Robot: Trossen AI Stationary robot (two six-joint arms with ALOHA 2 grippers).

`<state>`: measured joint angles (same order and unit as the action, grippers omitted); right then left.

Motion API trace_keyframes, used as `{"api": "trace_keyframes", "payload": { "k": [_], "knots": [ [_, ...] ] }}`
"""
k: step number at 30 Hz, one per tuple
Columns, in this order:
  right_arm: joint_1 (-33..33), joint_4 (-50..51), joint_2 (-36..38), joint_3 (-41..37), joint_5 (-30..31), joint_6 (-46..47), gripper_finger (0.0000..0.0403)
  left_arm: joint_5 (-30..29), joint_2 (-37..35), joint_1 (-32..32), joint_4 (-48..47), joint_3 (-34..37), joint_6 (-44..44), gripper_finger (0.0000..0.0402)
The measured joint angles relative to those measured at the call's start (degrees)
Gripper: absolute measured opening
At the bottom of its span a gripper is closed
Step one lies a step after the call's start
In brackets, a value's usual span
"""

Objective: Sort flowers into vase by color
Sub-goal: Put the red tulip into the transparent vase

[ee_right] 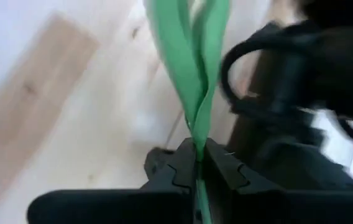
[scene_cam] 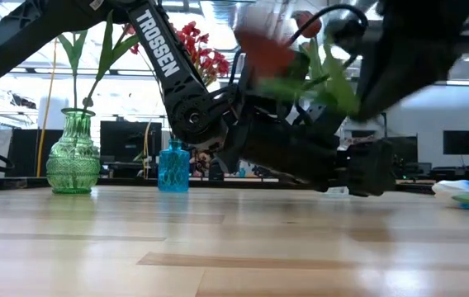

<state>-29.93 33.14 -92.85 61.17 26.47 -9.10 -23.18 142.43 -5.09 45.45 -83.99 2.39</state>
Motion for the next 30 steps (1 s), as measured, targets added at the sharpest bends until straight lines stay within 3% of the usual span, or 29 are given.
{"api": "trace_keyframes", "payload": {
  "k": [10, 17, 23, 30],
  "knots": [
    [0.0, 5.9, 17.0, 0.0, 1.0, 6.7, 0.0048, 0.6, 0.0, -1.0, -0.1, 0.0, -4.9, 0.0261],
    [0.0, 4.7, 28.8, 0.0, 10.1, 6.7, 0.0048, 1.9, 0.0, -0.9, -0.2, 0.0, -4.9, 0.0261],
    [0.0, -0.9, 37.2, -0.1, 19.6, 8.5, 0.0048, 1.9, 0.0, -1.0, -0.2, 0.0, -4.9, 0.0261],
    [0.0, -18.4, 44.5, -10.1, 21.0, 1.4, 0.0048, 1.9, 0.0, -1.0, -0.2, 0.0, -4.8, 0.0261]
  ]
}}
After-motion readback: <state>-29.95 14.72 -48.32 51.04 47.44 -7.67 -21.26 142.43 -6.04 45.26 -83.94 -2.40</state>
